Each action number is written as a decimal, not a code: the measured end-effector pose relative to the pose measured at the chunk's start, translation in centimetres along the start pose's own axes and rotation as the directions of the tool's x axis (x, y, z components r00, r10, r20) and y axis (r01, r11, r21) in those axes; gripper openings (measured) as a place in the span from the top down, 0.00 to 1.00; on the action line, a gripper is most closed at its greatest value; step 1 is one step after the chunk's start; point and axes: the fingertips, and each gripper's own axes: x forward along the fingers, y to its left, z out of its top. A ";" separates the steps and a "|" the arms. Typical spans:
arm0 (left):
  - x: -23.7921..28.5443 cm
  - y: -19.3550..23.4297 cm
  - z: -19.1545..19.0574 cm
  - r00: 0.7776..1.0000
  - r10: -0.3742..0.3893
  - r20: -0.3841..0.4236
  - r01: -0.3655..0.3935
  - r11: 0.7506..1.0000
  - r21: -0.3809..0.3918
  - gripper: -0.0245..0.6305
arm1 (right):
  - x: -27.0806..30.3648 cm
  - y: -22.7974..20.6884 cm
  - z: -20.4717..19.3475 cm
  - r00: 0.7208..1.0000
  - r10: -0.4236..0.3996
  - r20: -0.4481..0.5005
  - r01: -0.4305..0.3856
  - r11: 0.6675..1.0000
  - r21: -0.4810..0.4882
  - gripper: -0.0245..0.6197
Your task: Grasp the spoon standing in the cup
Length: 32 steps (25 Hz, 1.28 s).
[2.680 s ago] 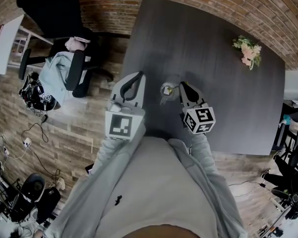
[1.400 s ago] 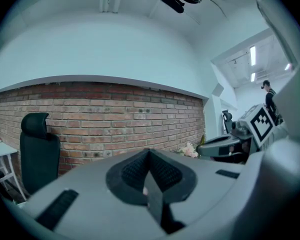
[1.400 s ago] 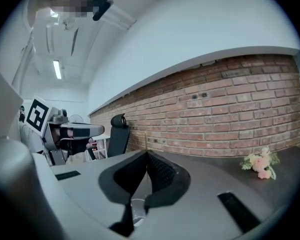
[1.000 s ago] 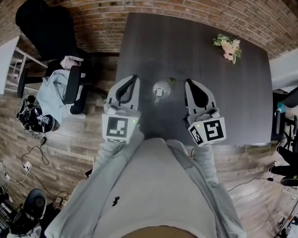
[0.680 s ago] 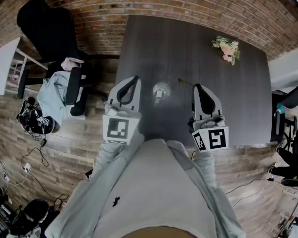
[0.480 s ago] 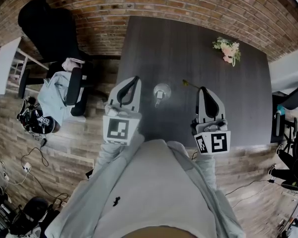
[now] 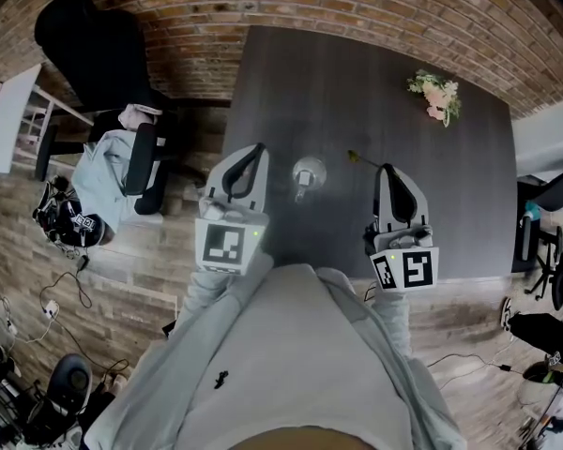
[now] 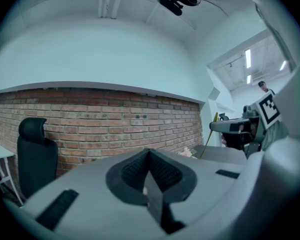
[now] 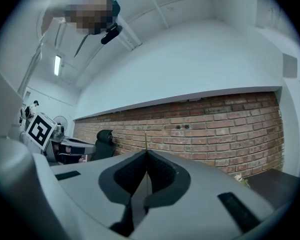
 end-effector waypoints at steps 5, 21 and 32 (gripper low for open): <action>0.2 0.3 -0.3 1.000 0.002 -0.002 -0.002 1.000 0.006 0.93 | 0.4 0.2 -0.3 1.000 0.008 -0.007 -0.008 1.000 0.006 0.93; 0.6 0.8 -1.4 0.999 0.019 -0.034 -0.019 1.000 -0.018 0.93 | 1.0 0.1 -1.4 1.000 0.018 -0.025 -0.017 0.999 0.042 0.93; 1.0 1.0 -1.8 0.999 0.011 -0.045 -0.012 1.000 -0.008 0.93 | 1.5 -0.1 -2.1 0.998 0.037 -0.045 -0.034 0.998 0.057 0.93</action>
